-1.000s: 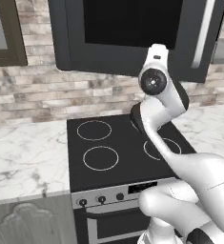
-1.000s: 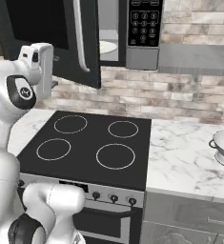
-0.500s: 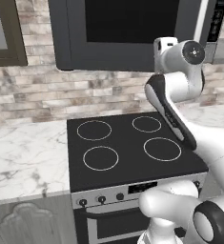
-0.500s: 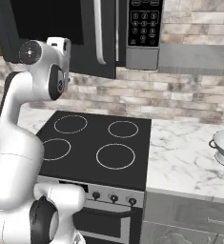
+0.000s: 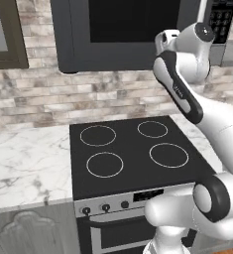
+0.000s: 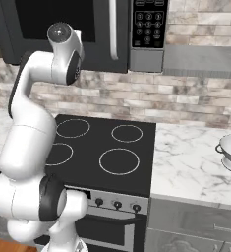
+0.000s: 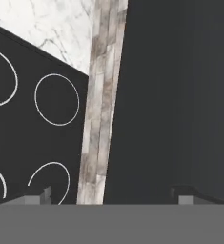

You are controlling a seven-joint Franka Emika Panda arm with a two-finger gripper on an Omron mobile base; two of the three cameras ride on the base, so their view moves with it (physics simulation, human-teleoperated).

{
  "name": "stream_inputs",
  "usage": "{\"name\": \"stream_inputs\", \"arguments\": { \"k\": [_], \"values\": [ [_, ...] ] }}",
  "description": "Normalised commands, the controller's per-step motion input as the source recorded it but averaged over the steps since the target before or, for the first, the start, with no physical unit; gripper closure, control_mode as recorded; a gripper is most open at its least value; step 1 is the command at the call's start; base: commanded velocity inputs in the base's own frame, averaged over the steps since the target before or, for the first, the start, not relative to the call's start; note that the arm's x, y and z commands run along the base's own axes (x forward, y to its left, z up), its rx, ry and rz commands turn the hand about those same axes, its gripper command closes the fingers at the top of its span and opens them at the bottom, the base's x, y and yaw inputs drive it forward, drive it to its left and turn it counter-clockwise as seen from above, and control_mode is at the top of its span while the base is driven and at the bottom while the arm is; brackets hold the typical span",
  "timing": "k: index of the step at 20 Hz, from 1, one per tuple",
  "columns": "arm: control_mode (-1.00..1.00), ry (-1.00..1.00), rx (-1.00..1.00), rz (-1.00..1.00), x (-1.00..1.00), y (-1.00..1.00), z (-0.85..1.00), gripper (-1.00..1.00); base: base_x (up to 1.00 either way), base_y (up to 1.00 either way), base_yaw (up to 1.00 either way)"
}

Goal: Close the microwave door.

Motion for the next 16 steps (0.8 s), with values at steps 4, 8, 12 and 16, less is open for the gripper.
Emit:
{"name": "stream_inputs", "arguments": {
  "k": [4,8,12,16],
  "values": [
    [-1.00,0.07,0.00,0.05,0.41,0.00,0.00,-1.00,0.00,0.00,0.00],
    [-1.00,0.02,0.00,0.04,0.26,0.00,0.00,-1.00,0.00,0.00,0.00],
    [-1.00,0.00,0.00,0.02,0.16,0.00,-0.02,-1.00,0.00,0.00,0.00],
    [-1.00,0.00,0.00,0.01,0.19,0.00,-0.03,-1.00,0.00,0.00,0.00]
  ]
}}
